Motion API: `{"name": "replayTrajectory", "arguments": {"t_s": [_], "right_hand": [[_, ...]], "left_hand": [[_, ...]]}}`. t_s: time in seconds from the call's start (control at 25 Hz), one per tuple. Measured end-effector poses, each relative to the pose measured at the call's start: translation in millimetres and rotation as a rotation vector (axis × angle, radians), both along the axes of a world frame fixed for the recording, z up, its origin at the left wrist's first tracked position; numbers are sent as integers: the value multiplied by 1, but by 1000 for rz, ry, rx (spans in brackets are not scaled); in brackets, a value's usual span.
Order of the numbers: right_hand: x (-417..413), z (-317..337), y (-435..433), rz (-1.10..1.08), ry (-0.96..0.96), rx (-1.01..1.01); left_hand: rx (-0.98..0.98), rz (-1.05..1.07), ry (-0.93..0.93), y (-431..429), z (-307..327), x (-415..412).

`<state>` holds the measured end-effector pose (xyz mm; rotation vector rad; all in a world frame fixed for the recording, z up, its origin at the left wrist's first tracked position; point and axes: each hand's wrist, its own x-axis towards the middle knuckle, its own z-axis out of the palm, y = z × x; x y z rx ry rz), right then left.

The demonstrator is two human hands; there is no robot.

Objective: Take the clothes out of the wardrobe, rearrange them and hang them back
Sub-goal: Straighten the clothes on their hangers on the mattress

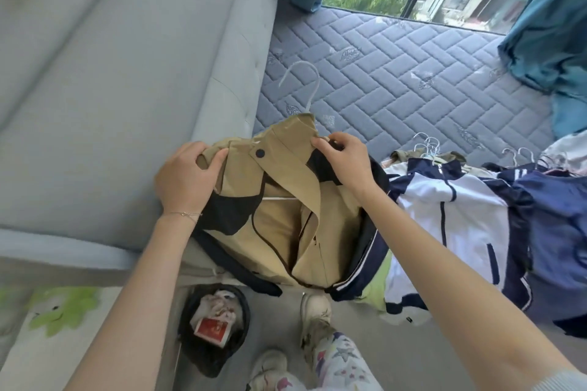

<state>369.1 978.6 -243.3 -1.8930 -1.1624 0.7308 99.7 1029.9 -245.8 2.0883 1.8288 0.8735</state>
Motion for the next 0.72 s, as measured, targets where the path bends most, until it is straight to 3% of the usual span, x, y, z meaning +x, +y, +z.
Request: {"name": "replayTrajectory", "arguments": {"t_s": [0.36,0.72], "right_hand": [[-71,86,-93,-72,-5,110],[-80,148,-186,-220,-32,214]], "left_hand": [[67,-142,-48,-58,85,-69],[142,-304,-85,-111,128,-62]]}}
